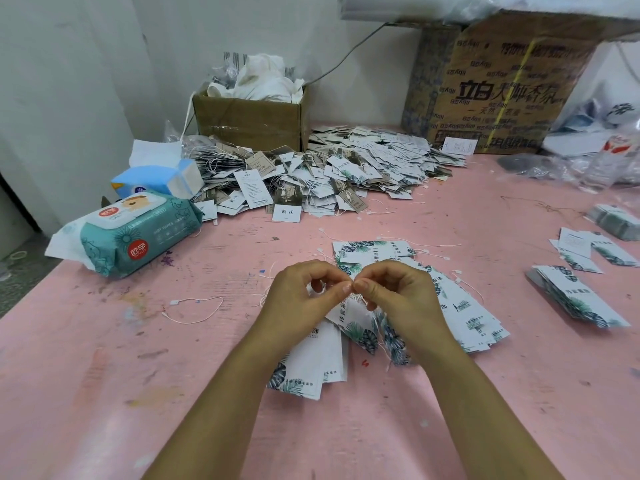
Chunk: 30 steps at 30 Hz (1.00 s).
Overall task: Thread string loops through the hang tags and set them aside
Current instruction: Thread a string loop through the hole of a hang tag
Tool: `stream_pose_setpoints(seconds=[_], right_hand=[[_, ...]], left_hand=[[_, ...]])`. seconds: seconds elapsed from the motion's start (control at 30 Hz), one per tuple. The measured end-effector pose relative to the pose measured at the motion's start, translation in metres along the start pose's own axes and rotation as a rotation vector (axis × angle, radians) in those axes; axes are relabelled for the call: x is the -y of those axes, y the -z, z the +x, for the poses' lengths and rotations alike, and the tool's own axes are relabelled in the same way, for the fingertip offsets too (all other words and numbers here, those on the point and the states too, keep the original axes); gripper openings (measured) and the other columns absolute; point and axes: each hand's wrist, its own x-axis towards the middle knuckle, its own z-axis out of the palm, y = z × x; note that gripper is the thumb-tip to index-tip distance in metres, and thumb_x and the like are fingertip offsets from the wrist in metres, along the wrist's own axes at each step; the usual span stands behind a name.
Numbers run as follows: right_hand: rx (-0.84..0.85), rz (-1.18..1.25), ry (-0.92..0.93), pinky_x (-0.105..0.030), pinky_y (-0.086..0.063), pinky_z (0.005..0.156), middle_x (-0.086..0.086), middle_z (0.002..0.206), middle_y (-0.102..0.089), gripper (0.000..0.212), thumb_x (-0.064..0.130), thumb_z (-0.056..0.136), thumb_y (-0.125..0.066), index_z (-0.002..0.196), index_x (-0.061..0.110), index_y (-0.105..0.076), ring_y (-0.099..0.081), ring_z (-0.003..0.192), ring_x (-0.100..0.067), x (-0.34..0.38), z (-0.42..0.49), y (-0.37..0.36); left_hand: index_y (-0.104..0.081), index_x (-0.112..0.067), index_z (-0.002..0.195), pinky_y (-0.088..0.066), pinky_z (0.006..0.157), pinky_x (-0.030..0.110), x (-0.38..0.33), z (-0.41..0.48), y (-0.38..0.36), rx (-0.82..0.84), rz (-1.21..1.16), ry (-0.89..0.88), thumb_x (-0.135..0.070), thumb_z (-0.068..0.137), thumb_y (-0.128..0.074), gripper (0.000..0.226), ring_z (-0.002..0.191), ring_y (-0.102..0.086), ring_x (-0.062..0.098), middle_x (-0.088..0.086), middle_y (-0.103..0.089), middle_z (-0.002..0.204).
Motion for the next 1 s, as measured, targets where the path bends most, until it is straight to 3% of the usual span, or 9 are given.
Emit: stream_pose_setpoints(seconds=[0.5,0.77,1.0], right_hand=[[0.029,0.078,-0.052,-0.017,-0.048,0.054,0.005,0.057,-0.065,0.012,0.006,0.064,-0.072,0.062,0.017,-0.070,-0.055,0.052,-0.006,0.0024,-0.0021,-0.0041],[0.009,0.087,-0.046,-0.017,-0.047,0.054,0.005,0.057,-0.065,0.014,-0.004,0.070,-0.070,0.067,0.009,-0.069,-0.054,0.051,-0.005,0.0020,-0.0030,-0.0061],[-0.025,0.157,-0.033,-0.018,-0.048,0.054,0.003,0.059,-0.067,0.005,0.014,0.061,-0.072,0.064,0.017,-0.072,-0.056,0.052,-0.006,0.0018,-0.0030,-0.0077]], left_hand=[[-0.069,-0.021,0.069,-0.031,0.054,0.006,0.0006,0.0018,0.0009,0.003,-0.026,0.046,-0.005,0.075,-0.073,0.018,0.055,-0.043,-0.006,-0.011,-0.057,0.065],[-0.069,-0.021,0.068,-0.033,0.054,0.007,0.0017,0.0024,0.0003,-0.008,-0.080,0.061,-0.005,0.075,-0.073,0.017,0.055,-0.043,-0.003,-0.011,-0.060,0.064],[-0.070,-0.016,0.073,-0.032,0.053,0.008,0.0024,0.0023,-0.0023,-0.007,-0.125,0.070,-0.009,0.079,-0.071,0.009,0.052,-0.042,-0.002,-0.017,-0.058,0.056]])
